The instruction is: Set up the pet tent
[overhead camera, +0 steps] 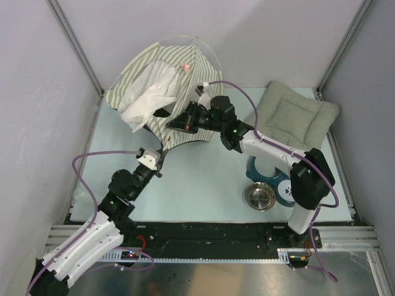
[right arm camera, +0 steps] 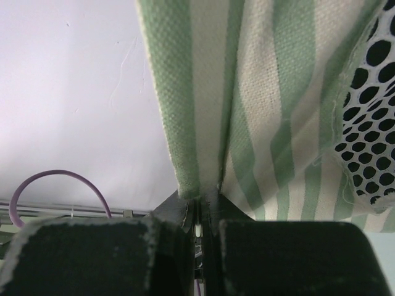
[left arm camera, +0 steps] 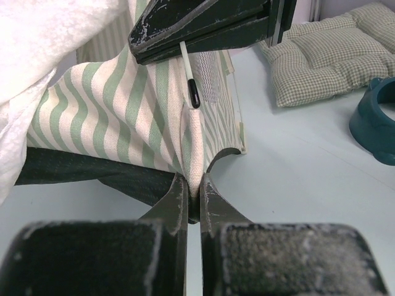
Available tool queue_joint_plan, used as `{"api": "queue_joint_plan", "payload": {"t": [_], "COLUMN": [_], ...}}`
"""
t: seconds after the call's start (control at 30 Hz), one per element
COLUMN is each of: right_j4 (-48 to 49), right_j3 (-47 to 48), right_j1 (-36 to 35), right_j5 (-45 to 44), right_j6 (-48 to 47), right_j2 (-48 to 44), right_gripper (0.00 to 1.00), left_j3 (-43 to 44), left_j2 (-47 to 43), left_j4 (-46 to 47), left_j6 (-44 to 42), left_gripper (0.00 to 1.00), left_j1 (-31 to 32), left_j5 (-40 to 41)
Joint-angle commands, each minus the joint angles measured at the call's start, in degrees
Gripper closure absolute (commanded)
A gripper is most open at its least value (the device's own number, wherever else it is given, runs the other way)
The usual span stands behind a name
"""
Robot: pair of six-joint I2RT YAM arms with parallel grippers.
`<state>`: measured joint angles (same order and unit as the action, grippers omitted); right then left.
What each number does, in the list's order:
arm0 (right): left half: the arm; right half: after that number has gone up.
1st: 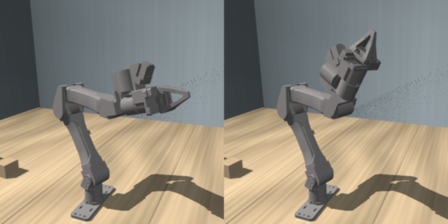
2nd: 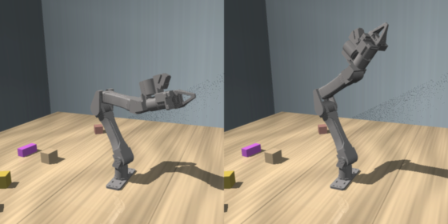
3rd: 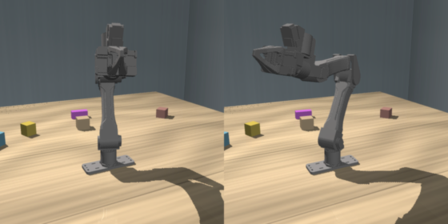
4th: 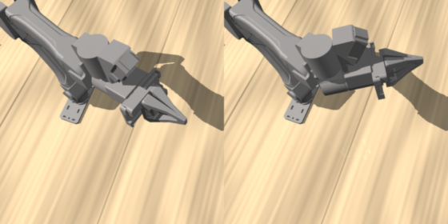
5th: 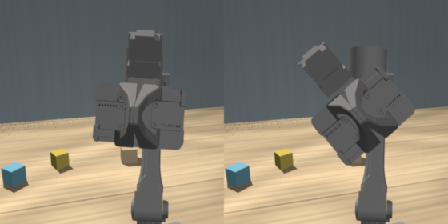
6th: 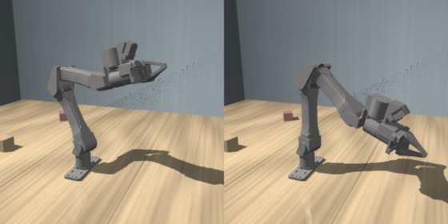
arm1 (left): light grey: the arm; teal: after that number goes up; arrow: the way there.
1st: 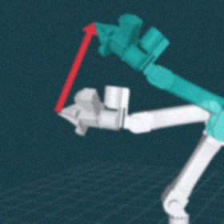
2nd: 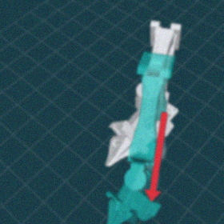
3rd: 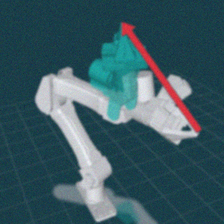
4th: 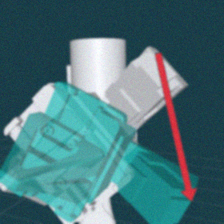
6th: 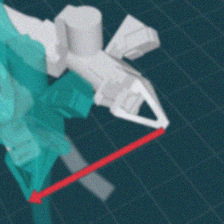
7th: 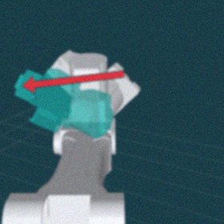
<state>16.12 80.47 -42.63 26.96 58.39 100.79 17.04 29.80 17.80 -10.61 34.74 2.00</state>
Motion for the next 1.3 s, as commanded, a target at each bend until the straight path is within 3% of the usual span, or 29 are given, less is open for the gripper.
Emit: {"api": "queue_joint_plan", "payload": {"t": [0.0,0.67,1.27], "right_j4": [3.37,2.09,-2.97], "right_j3": [3.69,3.72,0.0], "right_j1": [3.75,3.49,-1.99], "right_j5": [-11.85,-12.36,-16.74], "right_j6": [1.21,-0.49,-13.16], "right_j2": [1.13,3.52,-0.18], "right_gripper": [1.0,1.0,1.0], "left_j3": [0.86,1.67,6.78], "left_j2": [-0.69,-0.8,1.61], "left_j4": [-6.7,-7.09,-11.79], "left_j6": [-0.57,-0.12,7.0], "left_gripper": [1.0,1.0,1.0], "left_j1": [1.65,1.77,1.82], "left_j5": [-2.41,-2.67,-0.66]}}
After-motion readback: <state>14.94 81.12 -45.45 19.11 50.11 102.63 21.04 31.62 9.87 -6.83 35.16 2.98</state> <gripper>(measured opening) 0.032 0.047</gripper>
